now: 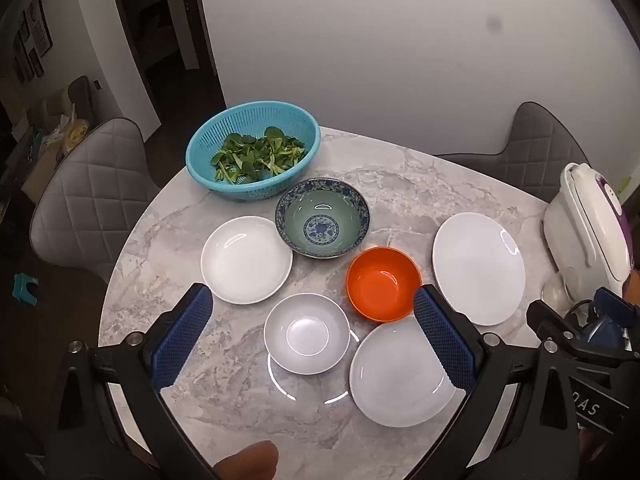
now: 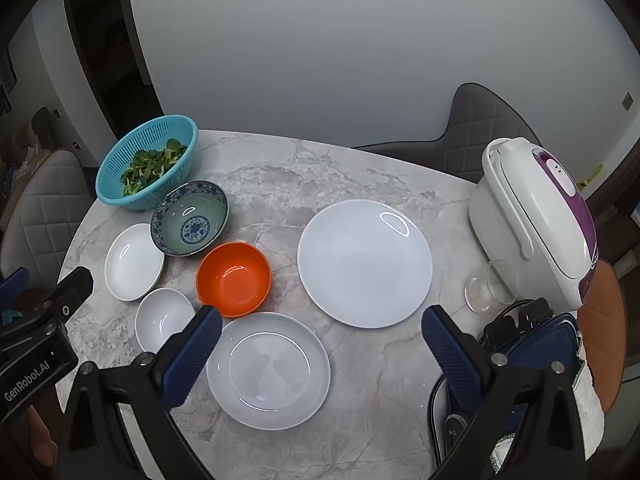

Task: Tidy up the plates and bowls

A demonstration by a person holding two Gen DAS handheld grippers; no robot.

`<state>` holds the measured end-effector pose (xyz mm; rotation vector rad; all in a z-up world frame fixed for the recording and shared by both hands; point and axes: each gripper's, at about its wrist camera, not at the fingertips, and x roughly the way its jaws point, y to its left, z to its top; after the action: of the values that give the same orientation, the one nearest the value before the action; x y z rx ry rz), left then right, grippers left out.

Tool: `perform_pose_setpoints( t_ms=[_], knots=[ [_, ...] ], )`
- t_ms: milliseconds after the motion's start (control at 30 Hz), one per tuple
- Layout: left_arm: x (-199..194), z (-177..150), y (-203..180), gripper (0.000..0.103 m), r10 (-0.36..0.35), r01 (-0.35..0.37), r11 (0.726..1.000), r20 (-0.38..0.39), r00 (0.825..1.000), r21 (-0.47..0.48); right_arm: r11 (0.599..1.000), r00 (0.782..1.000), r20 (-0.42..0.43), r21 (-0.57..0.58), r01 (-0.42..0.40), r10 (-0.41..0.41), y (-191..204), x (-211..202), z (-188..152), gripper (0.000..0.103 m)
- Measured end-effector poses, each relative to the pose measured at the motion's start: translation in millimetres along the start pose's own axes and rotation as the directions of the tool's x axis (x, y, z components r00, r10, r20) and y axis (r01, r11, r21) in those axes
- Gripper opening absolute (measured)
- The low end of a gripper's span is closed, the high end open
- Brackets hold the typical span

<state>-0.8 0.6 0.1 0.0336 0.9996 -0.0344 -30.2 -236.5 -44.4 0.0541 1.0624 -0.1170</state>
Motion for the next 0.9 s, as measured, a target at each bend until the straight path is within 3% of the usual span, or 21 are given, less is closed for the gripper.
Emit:
perform_pose_setpoints(
  t_ms=[900],
  knots=[
    [4.7,-8.2,4.1,0.102,-0.002,0.001,1.0,-0.02,1.0,-0.006,1.0,1.0,-0.003,-0.001,-0.001,0.001,0.9,1.3,-3.4,0.102]
  ],
)
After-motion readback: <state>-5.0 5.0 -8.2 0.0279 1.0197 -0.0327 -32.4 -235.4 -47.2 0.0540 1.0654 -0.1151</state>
